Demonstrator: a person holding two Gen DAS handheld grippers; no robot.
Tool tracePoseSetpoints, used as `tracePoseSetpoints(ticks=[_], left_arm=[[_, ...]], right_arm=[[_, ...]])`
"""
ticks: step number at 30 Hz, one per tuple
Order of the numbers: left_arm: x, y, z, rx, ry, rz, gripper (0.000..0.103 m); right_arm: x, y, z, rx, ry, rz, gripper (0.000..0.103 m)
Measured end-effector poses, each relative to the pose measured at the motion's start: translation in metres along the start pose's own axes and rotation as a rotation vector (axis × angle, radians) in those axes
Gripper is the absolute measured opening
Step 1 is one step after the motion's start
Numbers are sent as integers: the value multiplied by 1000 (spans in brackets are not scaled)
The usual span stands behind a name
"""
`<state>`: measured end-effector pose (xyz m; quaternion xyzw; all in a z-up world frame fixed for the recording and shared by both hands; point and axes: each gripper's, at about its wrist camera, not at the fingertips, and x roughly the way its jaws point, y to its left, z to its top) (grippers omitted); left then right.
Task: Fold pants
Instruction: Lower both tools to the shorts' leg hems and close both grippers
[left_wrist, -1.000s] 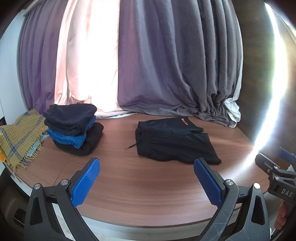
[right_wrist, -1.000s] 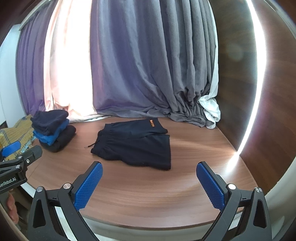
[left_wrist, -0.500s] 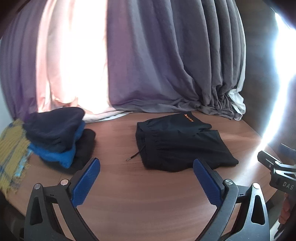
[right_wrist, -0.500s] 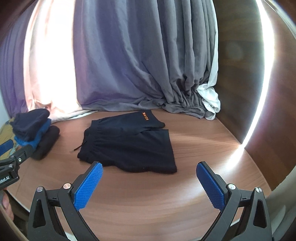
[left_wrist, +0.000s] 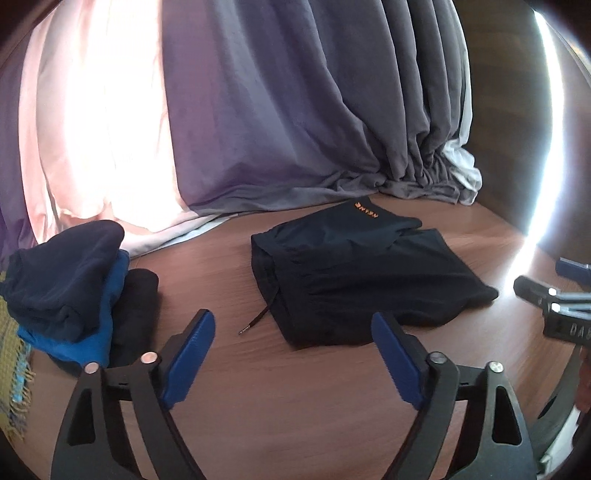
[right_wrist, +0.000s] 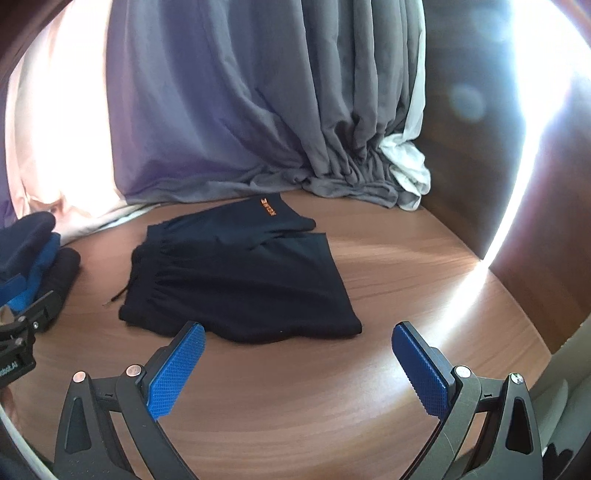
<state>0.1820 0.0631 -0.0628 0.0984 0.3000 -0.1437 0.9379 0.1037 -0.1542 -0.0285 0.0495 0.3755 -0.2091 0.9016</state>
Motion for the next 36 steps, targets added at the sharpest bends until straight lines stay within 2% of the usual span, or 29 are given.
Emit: tracePoseSetpoints(ticks=[5, 9, 16, 20, 27, 32, 36], left_arm=[[24, -3, 1, -1, 58, -2, 84], [56, -2, 3, -24, 126, -15, 76], [104, -4, 1, -6, 235, -57, 66], [122, -3, -3, 0, 279, -67, 65], [143, -3, -12, 4, 341, -106, 54], [148, -3, -14, -6, 359, -116, 51], [152, -3, -16, -19, 379, -125, 43]], right_arm=[[29, -8, 4, 16, 54, 15, 102], [60, -18, 5, 54, 122, 19, 102], [106, -33, 8, 124, 213, -17, 101], [122, -33, 4, 135, 258, -31, 98], [141, -41, -4, 170, 298, -70, 89], [149, -46, -10, 193, 332, -76, 83], [152, -45, -12, 190, 340, -75, 81]])
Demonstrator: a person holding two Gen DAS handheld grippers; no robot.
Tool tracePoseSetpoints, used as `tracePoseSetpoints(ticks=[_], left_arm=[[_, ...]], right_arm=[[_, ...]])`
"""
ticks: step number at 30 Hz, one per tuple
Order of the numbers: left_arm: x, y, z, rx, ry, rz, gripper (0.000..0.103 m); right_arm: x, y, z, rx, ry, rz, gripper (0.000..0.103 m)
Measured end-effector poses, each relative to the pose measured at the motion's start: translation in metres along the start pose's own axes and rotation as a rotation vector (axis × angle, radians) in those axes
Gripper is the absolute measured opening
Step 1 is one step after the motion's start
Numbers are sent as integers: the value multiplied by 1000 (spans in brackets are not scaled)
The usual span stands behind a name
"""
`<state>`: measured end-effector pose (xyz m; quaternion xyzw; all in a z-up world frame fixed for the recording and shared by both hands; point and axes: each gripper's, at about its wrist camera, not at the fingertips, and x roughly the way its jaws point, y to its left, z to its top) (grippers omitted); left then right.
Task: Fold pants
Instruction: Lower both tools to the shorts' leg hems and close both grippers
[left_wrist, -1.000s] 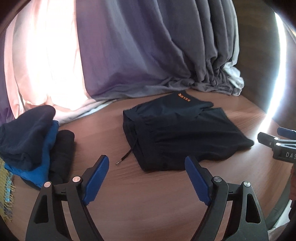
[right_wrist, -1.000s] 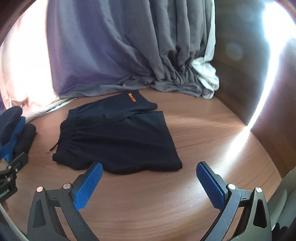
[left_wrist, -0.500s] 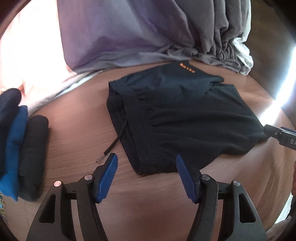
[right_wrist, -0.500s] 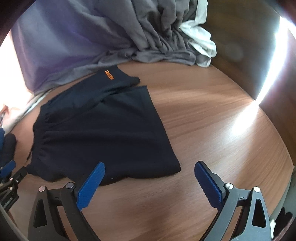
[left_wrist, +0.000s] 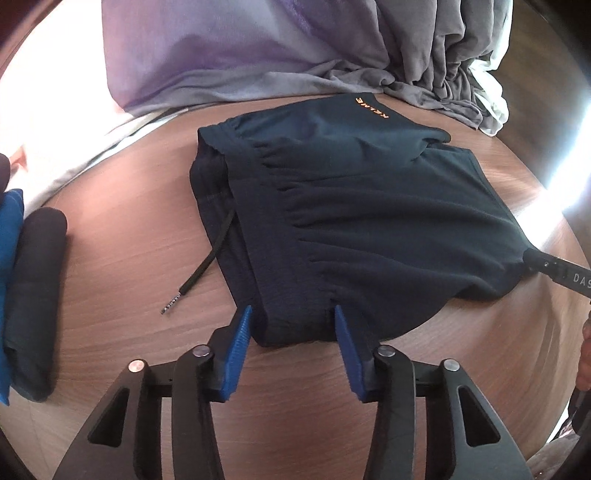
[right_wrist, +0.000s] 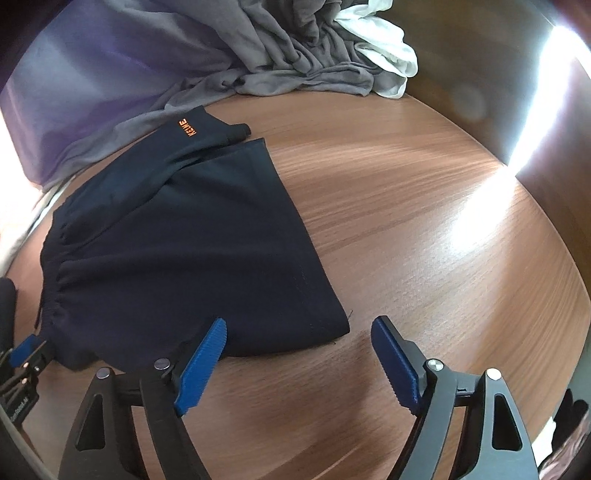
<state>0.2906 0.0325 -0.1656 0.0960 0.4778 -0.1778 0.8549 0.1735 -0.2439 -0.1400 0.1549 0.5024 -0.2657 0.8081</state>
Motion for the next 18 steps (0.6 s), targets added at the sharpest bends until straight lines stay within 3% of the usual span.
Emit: tracePoseSetpoints(ticks=[3, 7, 11, 13, 15, 18], left_arm=[[0, -1, 0, 9, 3, -5, 36], [0, -1, 0, 21, 0, 2, 35], [-8, -1, 3, 35, -16, 4, 34], [-18, -1, 6, 46, -36, 6, 34], [-26, -2, 9, 64, -48, 7, 34], [-35, -4, 11, 78, -45, 4, 34]], right_arm=[[2, 0, 1, -2, 4, 7, 77], [6, -2, 1, 10, 17, 9, 74], [9, -2, 1, 11, 25, 6, 65], [8, -1, 1, 2, 24, 1, 55], [7, -1, 1, -12, 25, -6, 27], [2, -2, 2, -18, 34, 44, 13]])
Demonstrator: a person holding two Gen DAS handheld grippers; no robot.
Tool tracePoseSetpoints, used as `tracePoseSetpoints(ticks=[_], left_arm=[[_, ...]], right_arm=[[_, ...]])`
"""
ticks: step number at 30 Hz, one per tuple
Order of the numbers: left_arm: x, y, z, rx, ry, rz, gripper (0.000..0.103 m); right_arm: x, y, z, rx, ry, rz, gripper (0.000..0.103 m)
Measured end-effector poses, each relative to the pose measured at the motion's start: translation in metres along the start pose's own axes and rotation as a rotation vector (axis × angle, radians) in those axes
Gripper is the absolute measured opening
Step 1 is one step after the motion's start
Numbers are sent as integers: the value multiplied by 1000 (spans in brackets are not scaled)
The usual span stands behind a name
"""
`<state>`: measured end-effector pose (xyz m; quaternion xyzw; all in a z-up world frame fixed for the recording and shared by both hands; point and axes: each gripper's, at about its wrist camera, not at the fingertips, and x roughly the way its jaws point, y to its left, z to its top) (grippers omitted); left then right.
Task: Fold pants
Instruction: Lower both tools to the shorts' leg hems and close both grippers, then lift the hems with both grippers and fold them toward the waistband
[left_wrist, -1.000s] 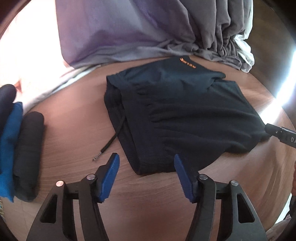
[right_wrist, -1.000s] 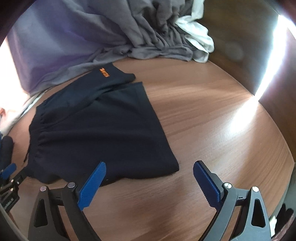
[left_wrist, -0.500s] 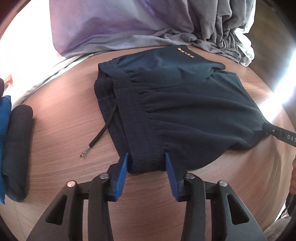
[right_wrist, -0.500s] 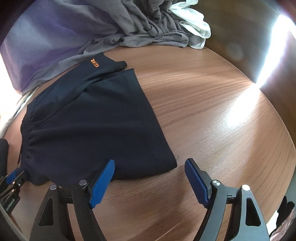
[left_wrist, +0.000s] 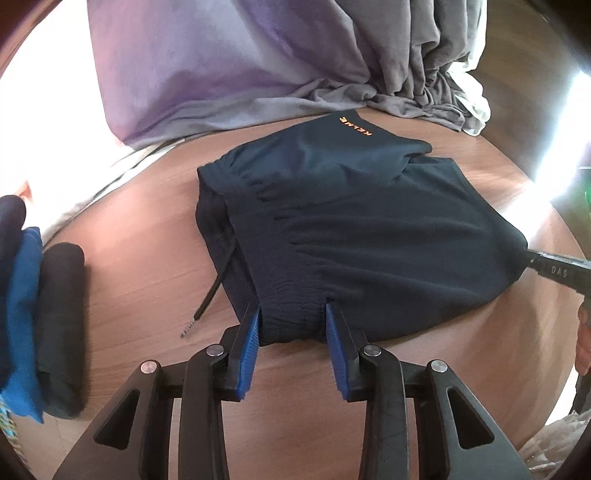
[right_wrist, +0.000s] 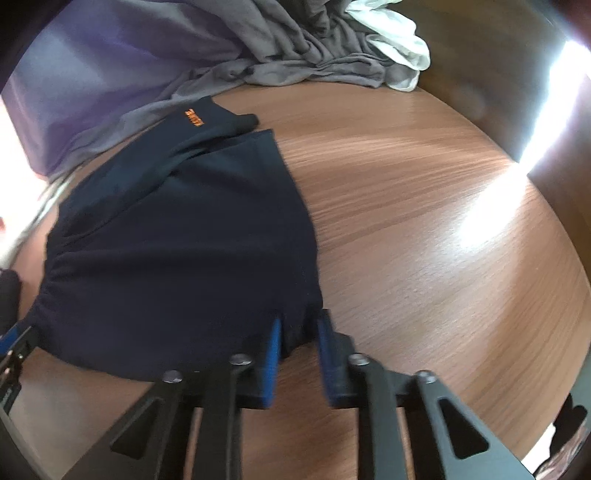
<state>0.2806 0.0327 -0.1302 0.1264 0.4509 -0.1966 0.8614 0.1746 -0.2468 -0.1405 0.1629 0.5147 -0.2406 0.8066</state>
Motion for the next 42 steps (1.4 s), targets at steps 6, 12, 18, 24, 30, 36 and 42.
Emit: tracePoseSetpoints(ticks=[6, 12, 18, 24, 30, 36, 42], left_arm=[[-18, -5, -6, 29, 17, 37, 34], [-17, -13, -30, 57, 91, 48, 34], [-8, -16, -51, 22, 159, 30, 34], [-5, -15, -61, -1, 179, 17, 35], [-9, -13, -66, -29, 179, 45, 60], [-40, -3, -61, -74, 100, 72, 65], [-71, 12, -27, -107, -98, 153, 66]], right_arm=[[-50, 1, 1, -26, -100, 20, 11], [-77, 2, -13, -75, -52, 4, 11], [-65, -7, -34, -54, 73, -22, 11], [-50, -10, -49, -35, 177, -48, 11], [-44, -9, -52, -31, 222, -106, 50], [-62, 3, -47, -79, 156, -111, 51], [-85, 25, -24, -182, -23, -34, 51]])
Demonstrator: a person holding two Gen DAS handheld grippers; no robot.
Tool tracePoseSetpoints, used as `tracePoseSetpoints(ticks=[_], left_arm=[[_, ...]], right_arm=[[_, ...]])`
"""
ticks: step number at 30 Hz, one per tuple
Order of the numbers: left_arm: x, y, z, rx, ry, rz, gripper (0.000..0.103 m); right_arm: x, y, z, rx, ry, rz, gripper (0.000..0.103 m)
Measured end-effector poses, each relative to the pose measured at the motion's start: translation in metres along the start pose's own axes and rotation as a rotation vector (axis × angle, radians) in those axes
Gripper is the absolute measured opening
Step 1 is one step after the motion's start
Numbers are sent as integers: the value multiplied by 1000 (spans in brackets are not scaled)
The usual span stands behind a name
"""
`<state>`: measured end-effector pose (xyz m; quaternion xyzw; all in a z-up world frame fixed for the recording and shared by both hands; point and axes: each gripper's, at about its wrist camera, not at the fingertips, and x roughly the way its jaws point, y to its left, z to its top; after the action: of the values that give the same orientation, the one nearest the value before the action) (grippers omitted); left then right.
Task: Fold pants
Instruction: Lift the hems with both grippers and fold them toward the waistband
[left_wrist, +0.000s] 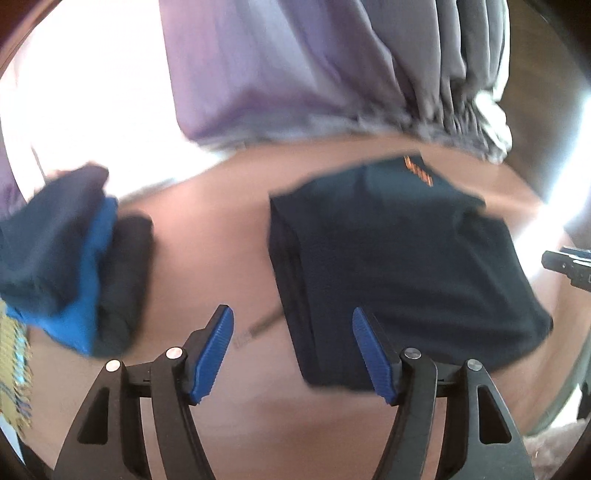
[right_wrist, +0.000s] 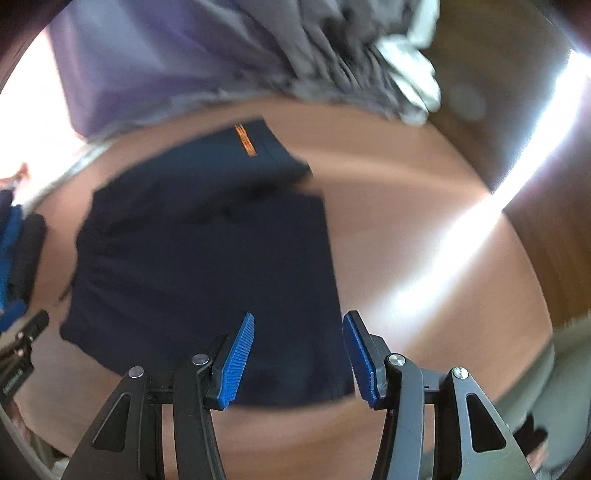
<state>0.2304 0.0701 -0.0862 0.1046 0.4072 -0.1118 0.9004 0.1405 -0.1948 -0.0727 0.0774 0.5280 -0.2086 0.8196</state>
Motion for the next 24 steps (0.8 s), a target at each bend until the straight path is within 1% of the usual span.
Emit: tracePoseSetpoints(ticks=[1, 3, 5, 7, 10, 12, 14, 15, 17, 21, 24], left_arm=[[0, 0, 7, 8, -29, 18, 66], [2, 2, 21, 17, -73, 33, 66], [6, 6, 37, 13, -114, 46, 66], [13, 11, 52, 2, -141, 44, 66], [27, 17, 69, -12, -153, 50, 66], [40, 19, 79, -23, -139, 38, 66], [52, 22, 86, -25, -126, 26, 66], [58, 22, 89, -26, -121, 32, 66], [72, 24, 95, -27, -106, 30, 66], [103, 26, 105, -19, -57, 12, 66], [126, 29, 113, -14, -10, -3, 66]], right_arm=[[-2, 4, 6, -16, -29, 13, 51], [-1, 14, 27, -49, -84, 40, 51], [4, 22, 49, -71, -118, 60, 51], [10, 28, 74, -88, -146, 68, 51], [18, 34, 103, -94, -175, 83, 51], [25, 38, 116, -92, -182, 102, 51], [35, 42, 132, -85, -174, 115, 51], [42, 45, 140, -87, -165, 131, 51], [59, 49, 155, -90, -138, 133, 51], [96, 59, 177, -111, -68, 159, 51], [125, 66, 192, -121, -30, 156, 51]])
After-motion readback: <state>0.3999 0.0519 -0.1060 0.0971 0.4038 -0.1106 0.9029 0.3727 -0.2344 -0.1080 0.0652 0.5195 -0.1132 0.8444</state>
